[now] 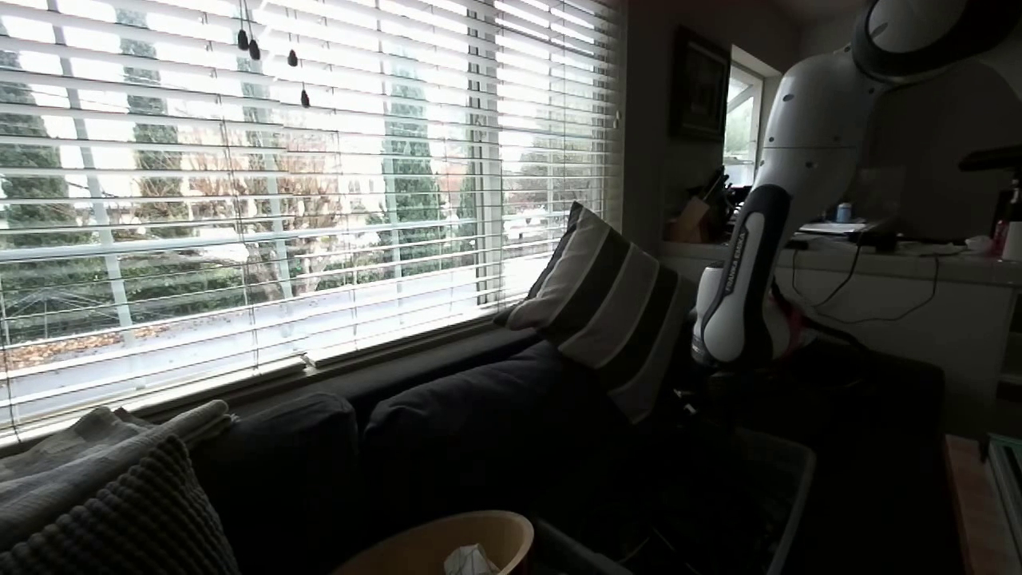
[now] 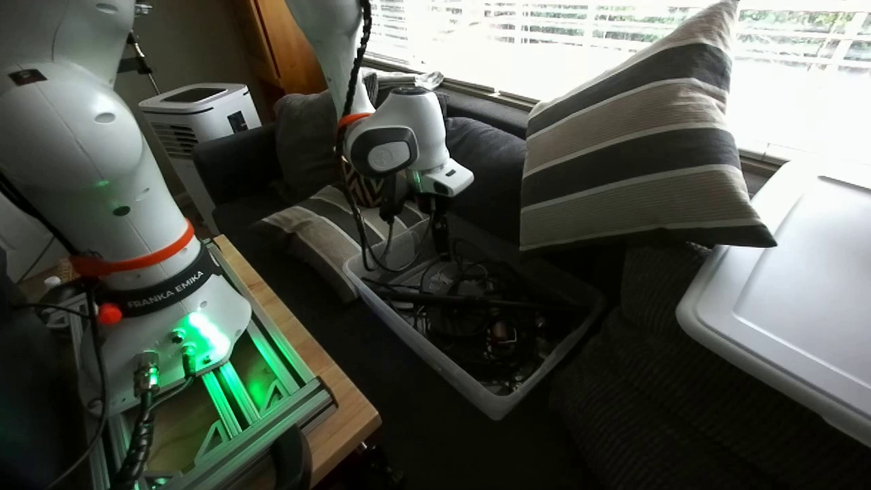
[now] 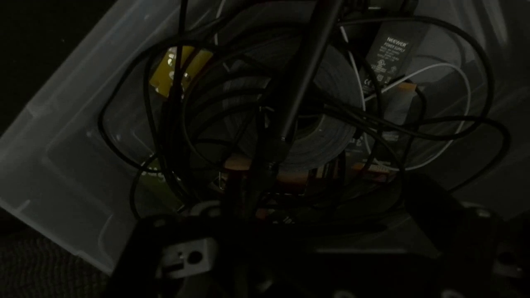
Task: Place the black rod properly in the storage box
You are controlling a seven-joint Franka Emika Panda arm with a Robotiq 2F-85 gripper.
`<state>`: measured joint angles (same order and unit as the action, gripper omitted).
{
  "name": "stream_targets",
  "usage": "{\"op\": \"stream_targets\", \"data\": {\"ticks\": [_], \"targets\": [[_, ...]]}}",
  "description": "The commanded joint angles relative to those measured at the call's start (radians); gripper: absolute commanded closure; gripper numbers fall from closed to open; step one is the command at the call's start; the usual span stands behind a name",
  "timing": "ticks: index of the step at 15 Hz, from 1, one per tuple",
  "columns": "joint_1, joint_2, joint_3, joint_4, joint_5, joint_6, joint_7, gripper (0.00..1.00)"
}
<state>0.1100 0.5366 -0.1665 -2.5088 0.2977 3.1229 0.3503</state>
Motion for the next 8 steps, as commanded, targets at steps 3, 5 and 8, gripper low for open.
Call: {"op": "stream_targets", "data": {"ticks": [3,5,8], "targets": [[0.008,-0.113,-0.007,-0.089,0.062,0.011,0.096,0.0],[0.004,-0.131,-0.018,-0.09,0.062,-0.009,0.104,0.0],[-0.072,-0.143,0.004,-0.03,0.054,0.007,0.071,0.0]]}}
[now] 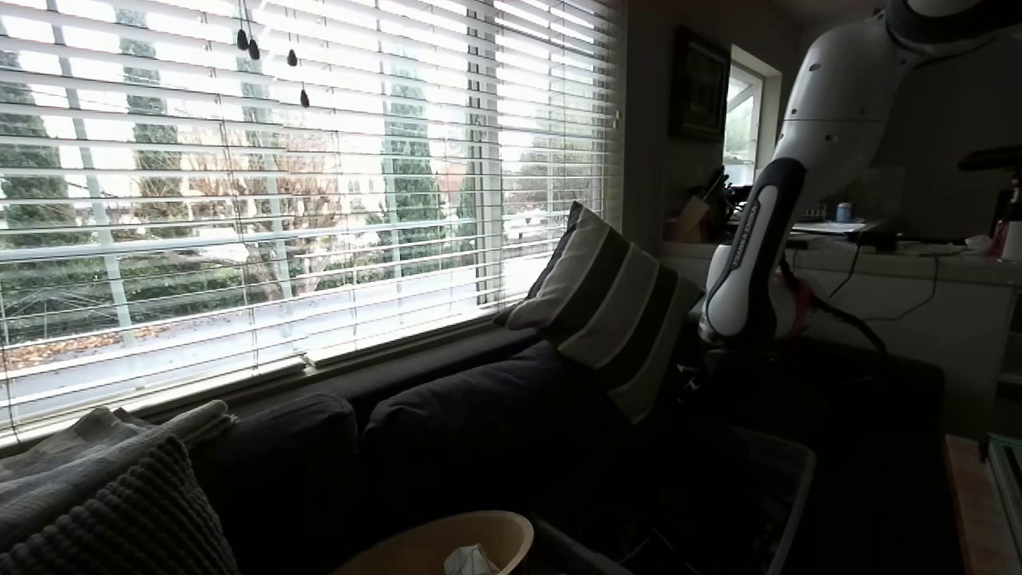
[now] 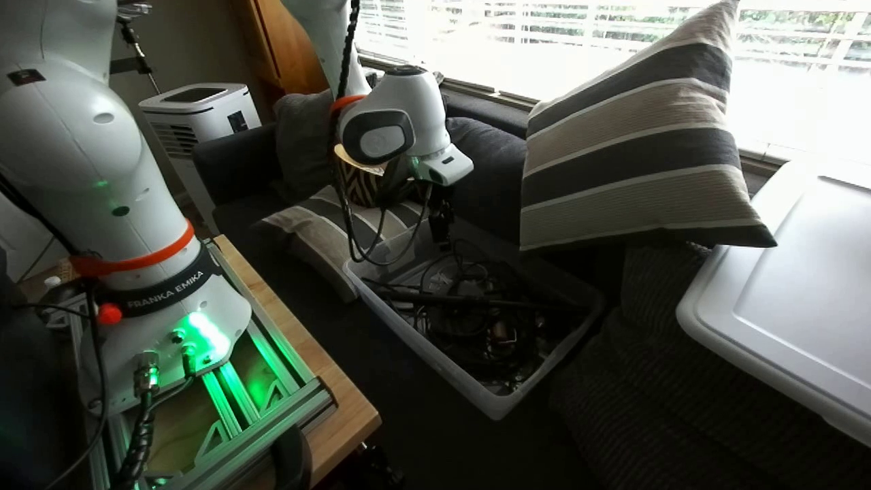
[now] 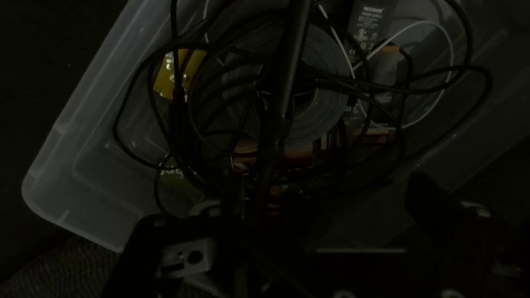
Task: Place the black rod properly in the storage box
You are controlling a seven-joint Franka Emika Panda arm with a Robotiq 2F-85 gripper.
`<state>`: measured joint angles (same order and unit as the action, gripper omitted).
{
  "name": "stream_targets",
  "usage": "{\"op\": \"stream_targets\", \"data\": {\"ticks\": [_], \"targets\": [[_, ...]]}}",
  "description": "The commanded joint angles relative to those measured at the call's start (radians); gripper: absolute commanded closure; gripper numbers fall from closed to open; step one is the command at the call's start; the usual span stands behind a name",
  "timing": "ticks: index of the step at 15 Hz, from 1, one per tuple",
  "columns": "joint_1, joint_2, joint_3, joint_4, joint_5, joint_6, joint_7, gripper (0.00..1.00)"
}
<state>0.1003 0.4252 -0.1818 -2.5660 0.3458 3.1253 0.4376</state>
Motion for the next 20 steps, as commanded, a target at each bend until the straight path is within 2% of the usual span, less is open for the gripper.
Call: {"op": "stream_targets", "data": {"ticks": [1,5,6,7,10,14,16,18,19,20], "targets": [[-0.082,-0.026,0.022,0.052,0.015,0.014,-0.009,0.0],[-0.126,-0.005,-0.023,0.147,0.0,-0.033,-0.01,0.0],[-0.148,0.007,-0.03,0.175,-0.006,-0.06,-0.019,0.06],[-0.164,0.025,-0.036,0.207,-0.01,-0.093,-0.023,0.26],[-0.231,0.131,-0.039,0.346,-0.03,-0.204,-0.05,0.5],[-0.255,0.309,-0.074,0.534,-0.069,-0.257,-0.037,0.81],[-0.262,0.406,-0.08,0.624,-0.077,-0.247,-0.033,0.96],[-0.27,0.483,-0.08,0.701,-0.079,-0.254,-0.038,1.0],[-0.285,0.522,-0.065,0.741,-0.077,-0.239,-0.055,1.0],[-0.308,0.543,-0.04,0.777,-0.072,-0.275,-0.073,1.0]]}}
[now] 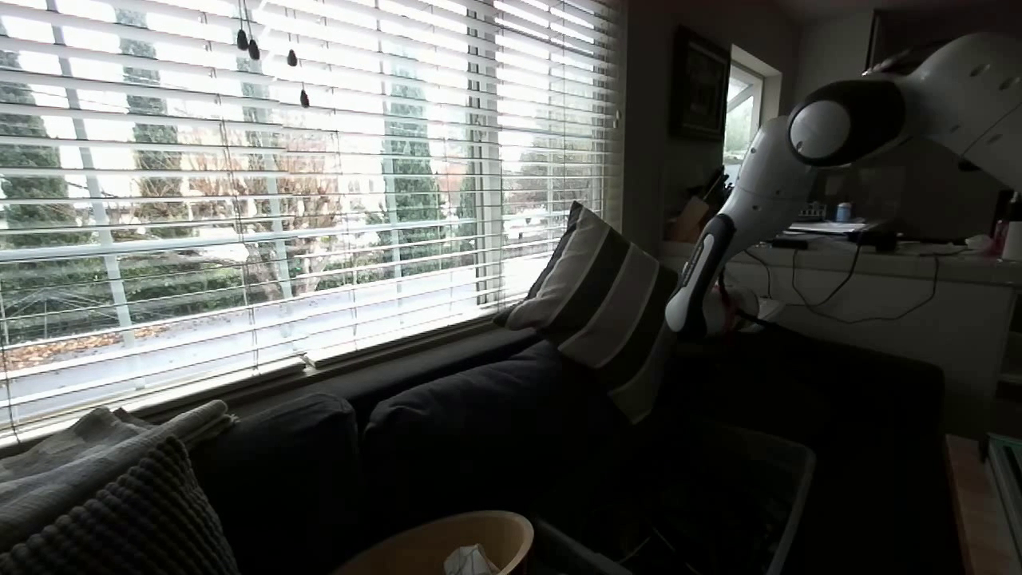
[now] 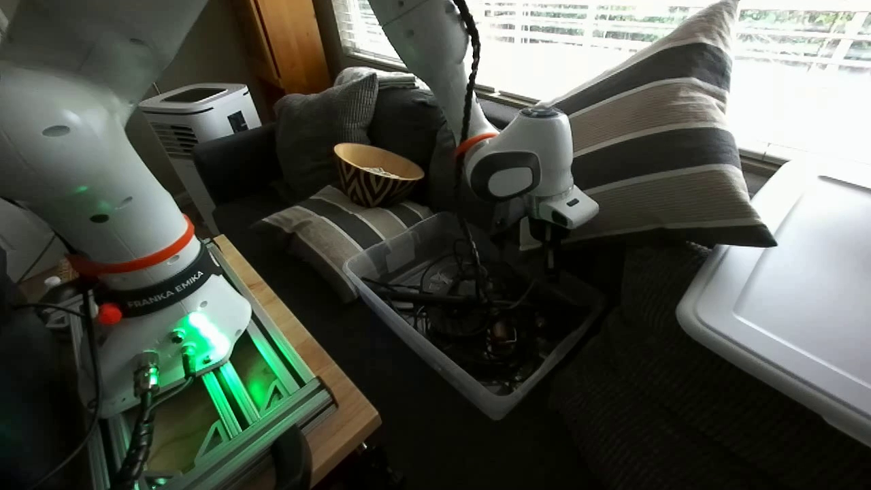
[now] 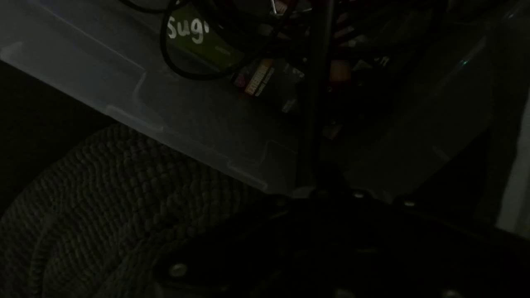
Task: Place the black rod properly in the storage box
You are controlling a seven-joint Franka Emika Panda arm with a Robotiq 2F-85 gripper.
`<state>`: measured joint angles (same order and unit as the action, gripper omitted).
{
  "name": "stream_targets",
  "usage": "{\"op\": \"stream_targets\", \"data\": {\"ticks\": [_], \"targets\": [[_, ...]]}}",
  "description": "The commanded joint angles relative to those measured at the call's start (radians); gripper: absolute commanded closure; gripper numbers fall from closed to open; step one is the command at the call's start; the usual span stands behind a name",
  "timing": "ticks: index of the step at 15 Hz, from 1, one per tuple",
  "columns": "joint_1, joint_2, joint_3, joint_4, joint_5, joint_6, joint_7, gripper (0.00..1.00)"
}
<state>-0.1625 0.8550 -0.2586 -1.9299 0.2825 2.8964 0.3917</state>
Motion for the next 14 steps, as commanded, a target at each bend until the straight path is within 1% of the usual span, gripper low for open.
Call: {"op": "stream_targets", "data": {"ticks": [1,4,8,10,14], "targets": [[-0.006,0.04,0.005,0.042,0.0,-0.005,-0.003,0.99],[-0.024,0.106,0.021,0.113,0.001,-0.019,-0.013,0.99],[-0.029,0.111,0.022,0.128,0.0,-0.025,-0.019,1.0],[-0.021,0.139,-0.001,0.159,-0.008,-0.031,-0.006,1.0],[-0.042,0.183,-0.015,0.217,-0.016,-0.034,-0.018,1.0]]}}
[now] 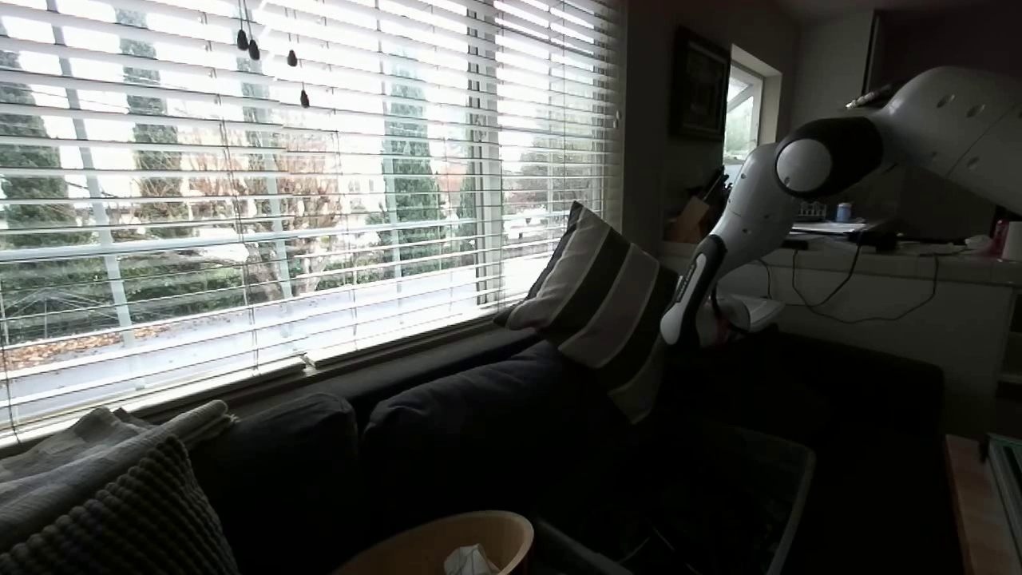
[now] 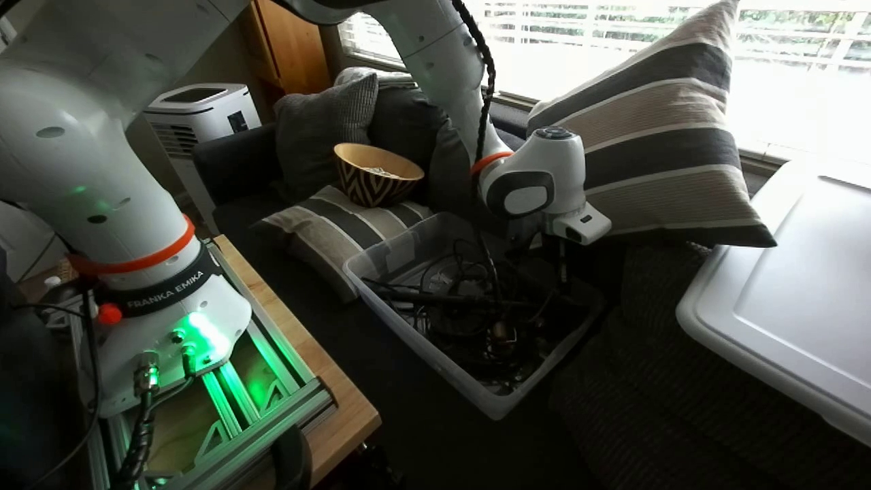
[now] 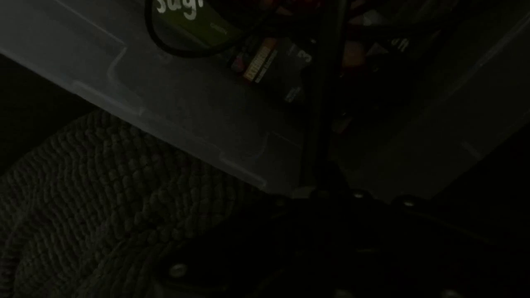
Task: Place the black rod properly in the storage box
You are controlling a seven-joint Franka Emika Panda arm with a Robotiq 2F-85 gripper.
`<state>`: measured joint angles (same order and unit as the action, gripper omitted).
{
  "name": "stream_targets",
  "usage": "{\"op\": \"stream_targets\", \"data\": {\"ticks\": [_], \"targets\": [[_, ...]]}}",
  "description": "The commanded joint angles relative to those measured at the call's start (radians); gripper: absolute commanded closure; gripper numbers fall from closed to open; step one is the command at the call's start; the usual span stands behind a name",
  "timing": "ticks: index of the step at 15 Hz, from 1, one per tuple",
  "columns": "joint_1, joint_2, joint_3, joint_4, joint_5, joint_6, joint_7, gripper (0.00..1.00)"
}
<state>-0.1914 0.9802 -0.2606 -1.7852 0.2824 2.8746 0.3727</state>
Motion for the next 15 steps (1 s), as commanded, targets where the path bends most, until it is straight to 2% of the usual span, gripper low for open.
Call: {"op": "stream_targets", "data": {"ticks": [1,15], "targets": [[-0.019,0.068,-0.011,0.087,-0.015,-0.017,-0.003,1.0],[-0.084,0.258,0.022,0.365,-0.058,-0.167,-0.064,1.0]]}}
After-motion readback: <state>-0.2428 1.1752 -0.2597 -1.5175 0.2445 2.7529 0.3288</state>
